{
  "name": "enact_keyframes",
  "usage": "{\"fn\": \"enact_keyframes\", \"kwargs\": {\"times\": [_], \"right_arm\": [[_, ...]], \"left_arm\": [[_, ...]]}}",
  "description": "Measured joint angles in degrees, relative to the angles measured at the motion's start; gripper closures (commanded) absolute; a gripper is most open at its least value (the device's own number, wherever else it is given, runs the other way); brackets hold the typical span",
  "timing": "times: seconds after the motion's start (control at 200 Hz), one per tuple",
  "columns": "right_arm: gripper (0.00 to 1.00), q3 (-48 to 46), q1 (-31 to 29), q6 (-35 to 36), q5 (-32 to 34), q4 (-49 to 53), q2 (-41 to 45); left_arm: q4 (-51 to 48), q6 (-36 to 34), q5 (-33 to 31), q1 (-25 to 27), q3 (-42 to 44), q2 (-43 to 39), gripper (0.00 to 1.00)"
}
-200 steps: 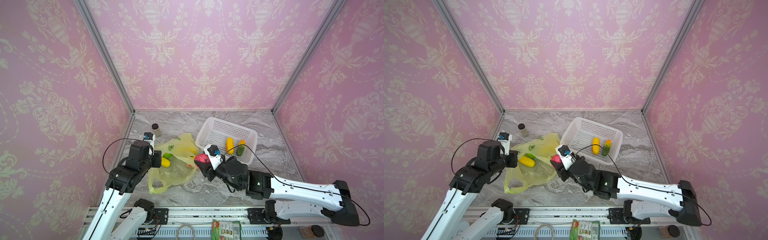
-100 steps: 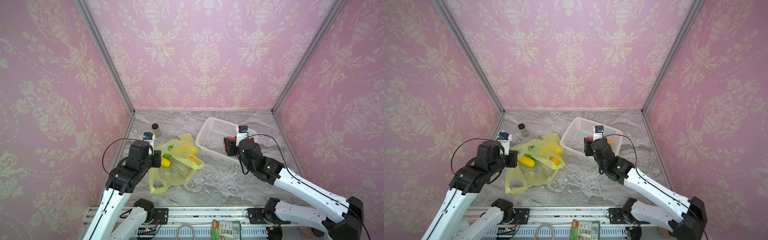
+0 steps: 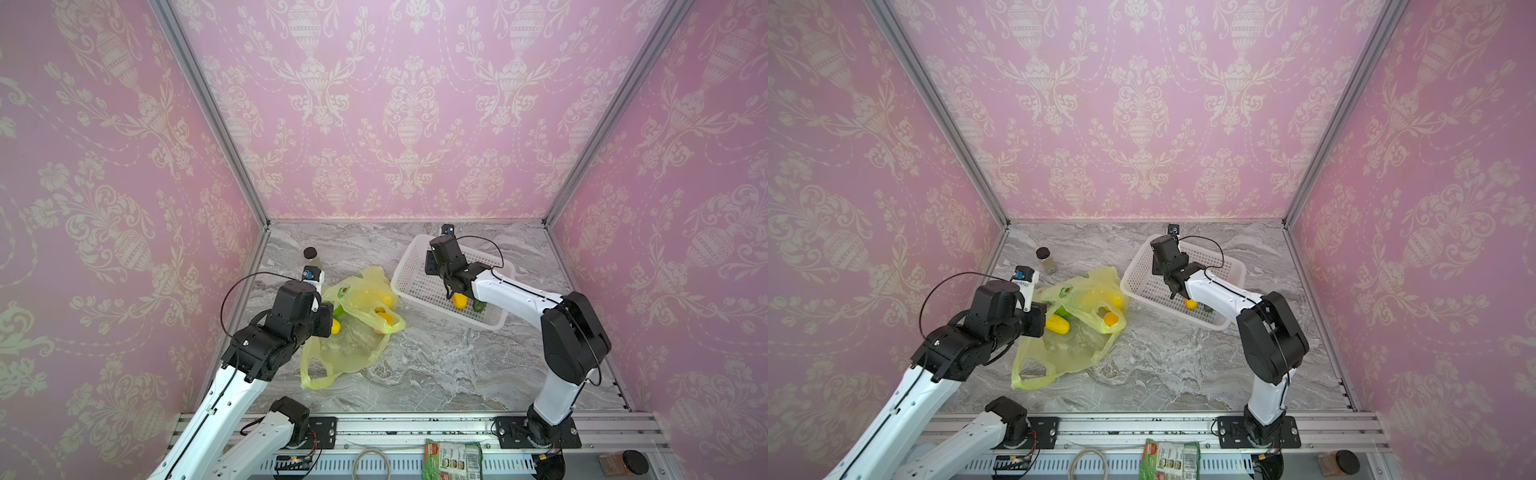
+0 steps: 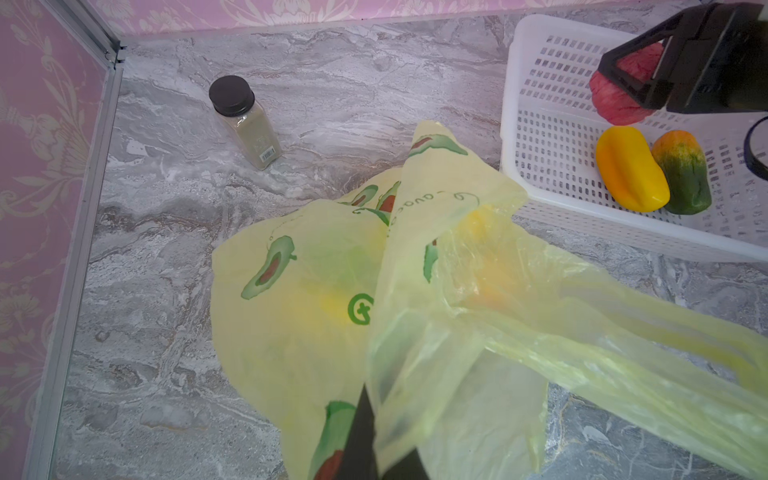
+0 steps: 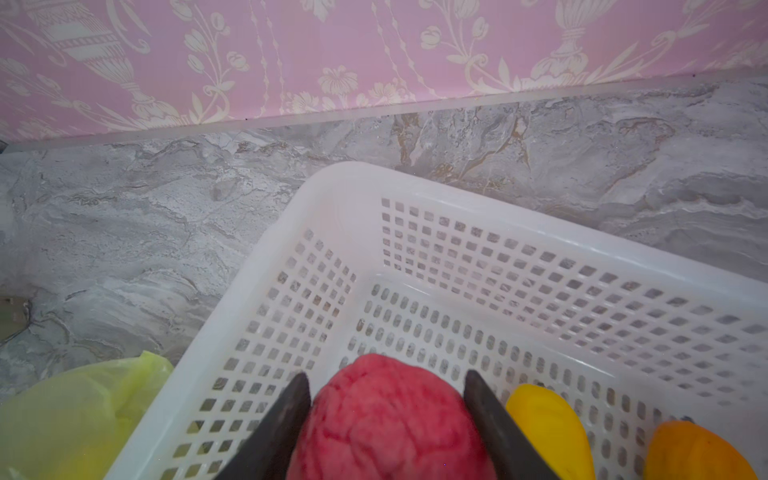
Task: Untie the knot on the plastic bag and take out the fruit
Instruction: 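Lower the pink fruit into the basket and open the right gripper, then withdraw the right gripper from the basket back to the bag mouth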
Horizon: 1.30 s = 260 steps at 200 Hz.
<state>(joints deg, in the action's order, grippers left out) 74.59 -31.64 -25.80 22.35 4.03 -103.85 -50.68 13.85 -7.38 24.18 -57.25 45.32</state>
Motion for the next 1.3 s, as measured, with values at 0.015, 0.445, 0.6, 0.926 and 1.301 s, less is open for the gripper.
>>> {"fn": "enact_keyframes", "kwargs": {"times": [0.015,0.445,0.6,0.926,1.301], "right_arm": [[0.77,0.0,0.0,0.1,-0.2,-0.2,-0.2],[0.46,10.5,0.0,0.6,0.6,10.5,-10.8],[0.18,10.6,0.1,0.1,0.8,13.1,-11.4],[0.15,2.8,0.1,0.6,0.4,10.8,-2.9],[0.33,-12.6,-16.9,12.6,3.9,-5.5,26.7]], "left_arm": [[0.0,0.1,-0.2,0.0,0.0,-0.2,1.00],[0.0,0.2,-0.9,-0.1,0.0,1.8,1.00],[0.0,0.2,-0.9,-0.2,0.0,1.7,1.00],[0.0,0.2,-0.8,-0.8,0.0,1.6,1.00],[0.0,0.2,-0.9,-1.1,0.0,1.2,1.00]]}}
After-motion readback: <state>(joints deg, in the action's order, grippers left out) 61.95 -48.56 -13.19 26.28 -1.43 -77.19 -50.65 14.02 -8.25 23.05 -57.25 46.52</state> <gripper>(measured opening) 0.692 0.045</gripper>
